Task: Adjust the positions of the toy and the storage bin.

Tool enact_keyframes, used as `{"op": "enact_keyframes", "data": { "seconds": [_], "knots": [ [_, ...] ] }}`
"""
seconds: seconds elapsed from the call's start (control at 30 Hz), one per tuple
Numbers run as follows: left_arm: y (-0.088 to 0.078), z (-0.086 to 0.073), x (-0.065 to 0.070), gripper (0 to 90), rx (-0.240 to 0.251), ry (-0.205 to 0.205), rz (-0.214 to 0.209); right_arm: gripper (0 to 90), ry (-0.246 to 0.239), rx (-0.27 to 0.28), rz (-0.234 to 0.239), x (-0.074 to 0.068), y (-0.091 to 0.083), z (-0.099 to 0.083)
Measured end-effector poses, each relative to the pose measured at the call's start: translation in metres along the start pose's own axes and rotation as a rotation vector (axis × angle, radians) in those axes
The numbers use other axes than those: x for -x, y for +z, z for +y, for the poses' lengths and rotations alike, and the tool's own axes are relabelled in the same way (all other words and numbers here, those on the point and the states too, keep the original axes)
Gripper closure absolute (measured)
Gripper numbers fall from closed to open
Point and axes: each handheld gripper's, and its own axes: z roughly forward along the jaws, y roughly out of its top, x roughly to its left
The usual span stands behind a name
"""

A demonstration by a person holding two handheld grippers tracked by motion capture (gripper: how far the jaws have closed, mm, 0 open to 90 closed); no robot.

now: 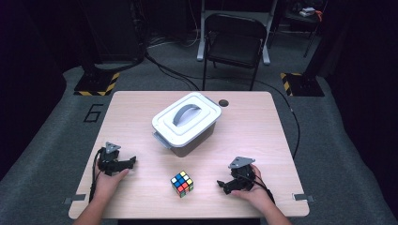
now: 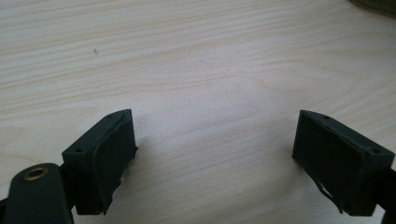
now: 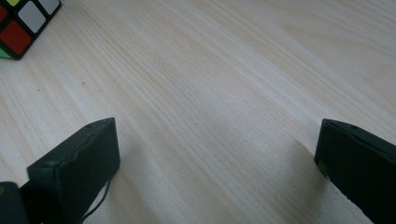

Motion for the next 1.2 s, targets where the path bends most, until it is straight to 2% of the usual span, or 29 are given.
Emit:
{"op": "enact_keyframes", "data": {
  "seconds": [0.73, 0.9, 0.97, 1.07, 1.13, 1.2],
  "knots": [
    [-0.0004, 0.0002, 0.0001, 13.1, -0.005, -0.001, -0.001, 2.2, 0.017, 0.009, -0.013, -0.0005, -0.0009, -0.0004],
    [-0.0004, 0.0002, 0.0001, 13.2, -0.005, -0.001, -0.001, 8.2, 0.026, 0.021, -0.023, 0.0003, -0.0026, -0.0014],
    [-0.0004, 0.0002, 0.0000, 13.1, -0.006, 0.000, -0.001, 13.4, 0.023, 0.034, -0.031, 0.0003, -0.0033, -0.0015],
    [-0.0004, 0.0002, 0.0001, 13.1, -0.005, -0.001, -0.001, 19.9, 0.041, 0.020, -0.032, -0.0023, -0.0058, 0.0000],
    [-0.0004, 0.0002, 0.0001, 13.1, -0.005, -0.001, -0.001, 27.5, 0.037, 0.014, -0.023, -0.0033, -0.0076, 0.0017],
    [-0.0004, 0.0002, 0.0001, 13.2, -0.005, 0.000, -0.001, 28.3, 0.055, 0.001, -0.004, -0.0048, -0.0092, 0.0038]
  ]
}}
